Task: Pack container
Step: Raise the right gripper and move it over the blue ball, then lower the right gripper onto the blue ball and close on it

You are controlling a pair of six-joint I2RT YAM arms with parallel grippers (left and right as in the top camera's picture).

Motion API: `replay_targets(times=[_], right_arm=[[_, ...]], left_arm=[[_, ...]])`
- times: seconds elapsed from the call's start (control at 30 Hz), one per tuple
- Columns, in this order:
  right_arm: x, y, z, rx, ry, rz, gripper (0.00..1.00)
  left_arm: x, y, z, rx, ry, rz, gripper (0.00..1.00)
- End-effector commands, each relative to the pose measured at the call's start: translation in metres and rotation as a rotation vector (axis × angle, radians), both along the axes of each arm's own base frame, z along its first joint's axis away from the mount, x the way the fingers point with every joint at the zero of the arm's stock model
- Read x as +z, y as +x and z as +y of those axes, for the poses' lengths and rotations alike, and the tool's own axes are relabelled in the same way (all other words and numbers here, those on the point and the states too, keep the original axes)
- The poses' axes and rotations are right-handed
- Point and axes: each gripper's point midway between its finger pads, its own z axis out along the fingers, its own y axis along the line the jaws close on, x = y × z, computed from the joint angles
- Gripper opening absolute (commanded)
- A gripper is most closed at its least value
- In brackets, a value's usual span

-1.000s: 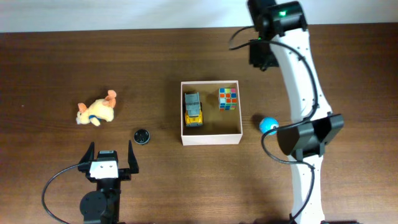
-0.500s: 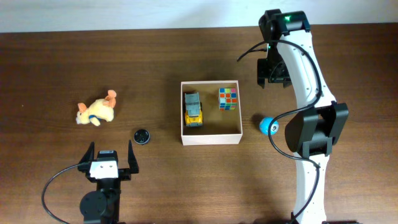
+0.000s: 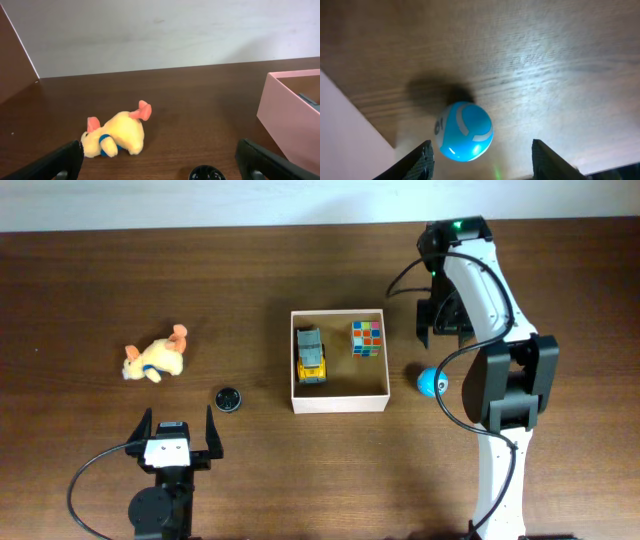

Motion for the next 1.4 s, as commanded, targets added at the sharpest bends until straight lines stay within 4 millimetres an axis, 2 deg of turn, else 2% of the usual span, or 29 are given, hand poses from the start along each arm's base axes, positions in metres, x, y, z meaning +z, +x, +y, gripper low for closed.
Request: replay_targets(times=[0.0,0.17,0.3,0.5,0.73,0.9,1.37], right_arm=[[0.019,-0.009,-0.001,-0.023,0.011,-0.026,0.57],[0.034,-0.019,0.0,-0.026,0.027,-0.041,0.57],[0.033,-0.034,0.005,-0.02,0.059,-0.008,0.57],[0.013,-0.054,0.019,0.03,0.118,0.039,0.58],[-0.023,-0.07,0.028,0.066,0.121,0.049,0.57],[-0.039,-0.067,0.025,0.103,0.135,0.028,0.57],[-0.045,-0.045,0.008,0.139,0.154,-0.053,0.57]], left_arm=[[-0.001,0.0,0.001,0.002,0.019,0.002,0.99],[-0.001,0.0,0.001,0.002,0.019,0.002,0.99],[-0.001,0.0,0.001,0.002,0.019,0.002,0.99],[-0.001,0.0,0.001,0.002,0.019,0.002,0.99],[-0.001,0.0,0.001,0.002,0.019,0.002,0.99],[-0.001,0.0,0.001,0.002,0.019,0.002,0.99],[-0.001,0.0,0.001,0.002,0.019,0.002,0.99]])
